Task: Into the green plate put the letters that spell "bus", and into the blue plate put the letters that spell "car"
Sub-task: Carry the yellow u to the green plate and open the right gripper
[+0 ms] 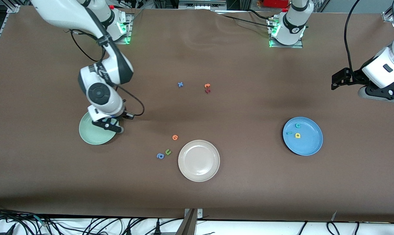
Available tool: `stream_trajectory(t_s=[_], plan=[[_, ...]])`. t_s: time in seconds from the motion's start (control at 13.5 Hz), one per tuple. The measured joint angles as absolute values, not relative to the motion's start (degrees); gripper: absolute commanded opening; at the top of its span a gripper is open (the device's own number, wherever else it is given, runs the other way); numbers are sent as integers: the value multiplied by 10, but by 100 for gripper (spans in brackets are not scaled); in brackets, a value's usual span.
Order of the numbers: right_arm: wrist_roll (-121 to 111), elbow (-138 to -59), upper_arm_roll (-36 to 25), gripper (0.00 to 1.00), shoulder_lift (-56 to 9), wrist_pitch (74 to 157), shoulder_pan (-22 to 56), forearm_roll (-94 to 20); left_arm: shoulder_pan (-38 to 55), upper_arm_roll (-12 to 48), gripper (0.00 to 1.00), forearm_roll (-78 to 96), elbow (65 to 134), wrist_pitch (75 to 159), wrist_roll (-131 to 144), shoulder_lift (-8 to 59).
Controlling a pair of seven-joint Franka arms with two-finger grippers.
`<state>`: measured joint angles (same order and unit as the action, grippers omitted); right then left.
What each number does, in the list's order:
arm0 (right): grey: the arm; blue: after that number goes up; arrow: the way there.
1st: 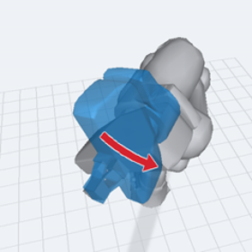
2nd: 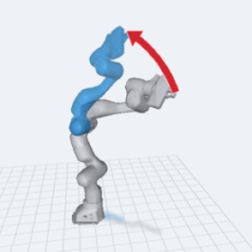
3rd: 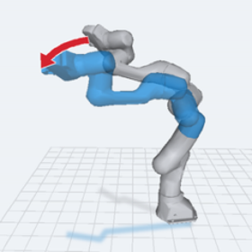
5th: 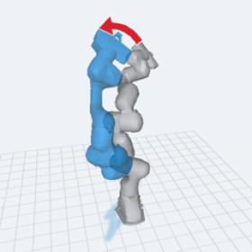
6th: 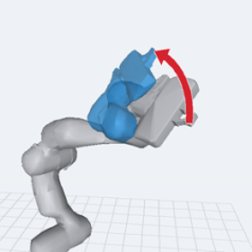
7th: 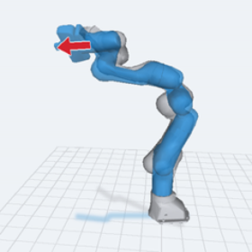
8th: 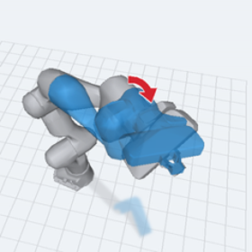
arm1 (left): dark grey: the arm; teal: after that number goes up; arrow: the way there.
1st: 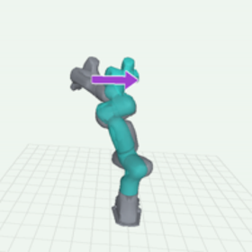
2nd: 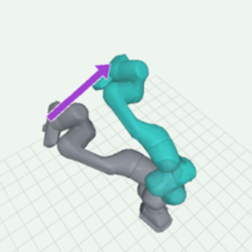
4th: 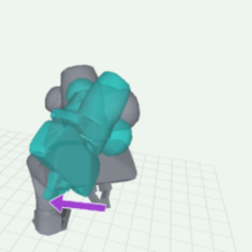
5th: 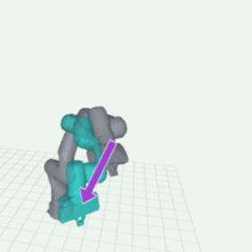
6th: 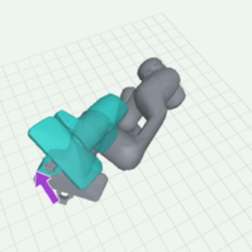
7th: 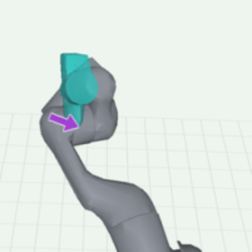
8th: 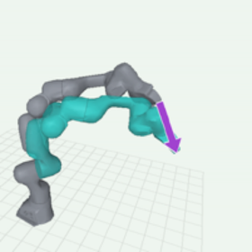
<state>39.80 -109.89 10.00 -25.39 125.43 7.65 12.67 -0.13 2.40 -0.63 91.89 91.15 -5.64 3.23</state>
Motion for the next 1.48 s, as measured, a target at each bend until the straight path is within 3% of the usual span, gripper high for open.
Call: stream_trajectory(t_s=[0.37, 0.82, 0.89, 1.04, 1.11, 1.48], plan=[[254, -1108, 83, 2, -257, 1254, 6, 127, -13, 33, 100, -6, 919, 911, -56, 32], [163, -1111, 29, 4, -275, 1281, -1, 127, -14, 37, 100, -6, 919, 910, -55, 32], [161, -1111, 28, 13, -280, 1286, 0, 129, -14, 38, 100, -6, 919, 910, -55, 32], [159, -1111, 27, 94, -284, 1292, 0, 136, -15, 38, 100, -6, 919, 910, -55, 32], [158, -1111, 27, 100, -284, 1292, 0, 139, -15, 38, 100, -6, 919, 910, -55, 32], [154, -1104, 29, 100, -259, 1278, 2, 140, -21, 38, 100, -6, 919, 893, -55, 32]])
